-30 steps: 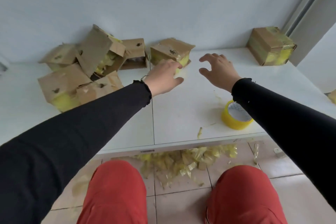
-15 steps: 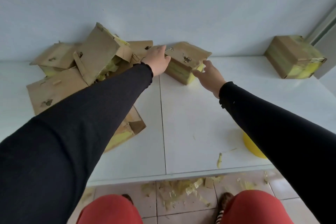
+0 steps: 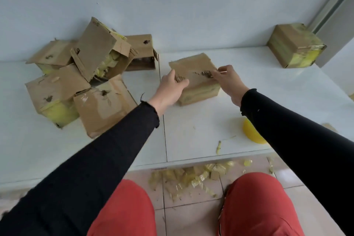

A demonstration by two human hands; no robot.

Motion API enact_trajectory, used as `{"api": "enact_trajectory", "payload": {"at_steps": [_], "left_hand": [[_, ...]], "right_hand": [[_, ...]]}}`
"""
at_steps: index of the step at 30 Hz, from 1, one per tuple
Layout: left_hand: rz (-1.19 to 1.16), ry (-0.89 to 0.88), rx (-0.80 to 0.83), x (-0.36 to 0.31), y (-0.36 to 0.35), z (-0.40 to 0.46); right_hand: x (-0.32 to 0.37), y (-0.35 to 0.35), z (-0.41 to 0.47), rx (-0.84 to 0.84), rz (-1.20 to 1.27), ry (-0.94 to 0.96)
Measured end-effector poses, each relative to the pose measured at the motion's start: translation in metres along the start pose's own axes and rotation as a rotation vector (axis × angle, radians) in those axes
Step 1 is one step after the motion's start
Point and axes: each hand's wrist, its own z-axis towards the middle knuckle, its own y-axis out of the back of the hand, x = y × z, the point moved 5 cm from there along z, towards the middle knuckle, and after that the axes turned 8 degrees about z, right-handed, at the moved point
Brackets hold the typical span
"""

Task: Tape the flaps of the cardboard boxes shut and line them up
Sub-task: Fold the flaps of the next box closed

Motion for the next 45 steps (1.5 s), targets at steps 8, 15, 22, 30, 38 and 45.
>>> {"api": "enact_trajectory", "payload": {"at_steps": [8, 15, 22, 30, 38, 45], "left_hand": [[-0.28, 0.02, 0.141, 0.003, -0.086, -0.164], [-0.249, -0.067, 0.063, 0.004, -0.069, -0.191], [-0.367, -0.018, -0.374, 0.055, -0.006, -0.151], [-0.564, 0.219, -0.213, 0.081, -0.021, -0.092], [-0.419, -0.016, 0.038, 0.042, -0.026, -0.065], [-0.688, 0.077, 0.07, 0.056, -0.042, -0.067]], "right_hand": [[-0.002, -0.009, -0.06, 0.269, -0.026, 0.093], [-0.003, -0.015, -0.092, 0.25, -0.02, 0.1], [-0.02, -0.006, -0.131, 0.074, 0.138, 0.108], [-0.046, -0.015, -0.146, 0.213, 0.319, -0.032], [-0.048, -0.003, -0.141, 0.243, 0.3, -0.027], [-0.056, -0.01, -0.141, 0.22, 0.375, -0.026]]}}
